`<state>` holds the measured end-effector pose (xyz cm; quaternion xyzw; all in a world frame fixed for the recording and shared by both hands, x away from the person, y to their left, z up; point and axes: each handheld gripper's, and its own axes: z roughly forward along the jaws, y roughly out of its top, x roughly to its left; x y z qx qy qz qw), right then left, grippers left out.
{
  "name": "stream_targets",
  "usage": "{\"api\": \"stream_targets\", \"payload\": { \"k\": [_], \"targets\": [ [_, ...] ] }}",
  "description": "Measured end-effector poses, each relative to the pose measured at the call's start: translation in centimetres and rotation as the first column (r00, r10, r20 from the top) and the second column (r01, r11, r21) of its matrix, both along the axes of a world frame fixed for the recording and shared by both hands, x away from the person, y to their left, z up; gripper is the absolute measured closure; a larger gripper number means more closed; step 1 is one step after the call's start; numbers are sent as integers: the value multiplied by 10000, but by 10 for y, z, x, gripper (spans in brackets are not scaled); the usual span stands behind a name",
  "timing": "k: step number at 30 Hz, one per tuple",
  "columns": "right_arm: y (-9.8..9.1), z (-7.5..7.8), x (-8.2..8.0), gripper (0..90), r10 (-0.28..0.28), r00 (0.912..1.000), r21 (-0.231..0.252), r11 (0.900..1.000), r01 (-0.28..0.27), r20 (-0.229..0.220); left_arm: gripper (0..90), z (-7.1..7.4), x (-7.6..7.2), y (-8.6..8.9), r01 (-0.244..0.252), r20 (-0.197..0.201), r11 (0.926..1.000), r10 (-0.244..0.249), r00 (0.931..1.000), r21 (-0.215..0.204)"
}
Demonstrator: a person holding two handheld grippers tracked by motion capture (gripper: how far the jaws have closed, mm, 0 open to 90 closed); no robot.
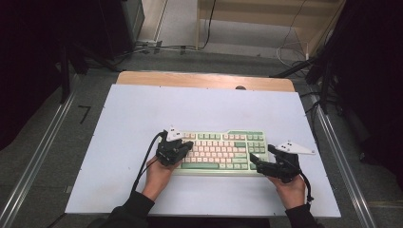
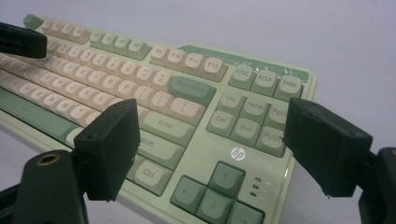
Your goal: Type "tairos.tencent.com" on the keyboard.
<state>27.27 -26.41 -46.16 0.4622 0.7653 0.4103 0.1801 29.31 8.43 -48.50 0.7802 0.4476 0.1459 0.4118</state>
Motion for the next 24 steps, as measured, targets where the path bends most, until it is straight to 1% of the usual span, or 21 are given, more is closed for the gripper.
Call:
{"api": "stream_targets", "payload": {
  "k": [4,11,12,15,16,17,19,20,21,23,24],
  "targets": [
    [0,0,0,172,1,10000,-6,10000,-1,0,900,-1,1,1,-135,-102,9998,136,9999,131],
    [0,-1,0,172,7,10000,-32,10000,-7,-8,900,-2,2,1,-177,-236,9998,179,9996,104],
    [0,-1,0,172,11,10000,-34,10000,-11,-11,900,-3,3,0,-169,-389,9997,175,9991,166],
    [0,-1,0,172,32,10000,-65,10000,-32,-15,900,-3,3,1,-138,-413,9999,142,9990,78],
    [0,-1,0,172,30,10000,-64,10000,-30,-8,900,-3,3,2,-131,-375,9999,131,9992,-6],
    [0,-1,0,172,25,10000,-66,10000,-25,6,890,-1,2,3,-120,-286,9997,114,9995,-195],
    [0,-1,-1,172,48,10000,-50,10000,-48,33,774,4,0,6,-121,-87,9980,116,9999,-622],
    [0,-1,-1,172,41,10000,-43,10000,-41,25,702,7,-1,8,-165,62,9966,170,9998,-810],
    [-1,-1,-1,172,33,10000,-43,10000,-32,15,596,9,-3,9,-205,203,9959,224,9995,-877],
    [-1,-1,-1,172,29,10000,-31,10000,-29,14,414,13,-5,13,-413,497,9956,456,9977,-844],
    [-1,-1,-1,172,33,10000,-10,10000,-33,11,336,15,-6,15,-506,533,9950,553,9970,-858]
  ]
}}
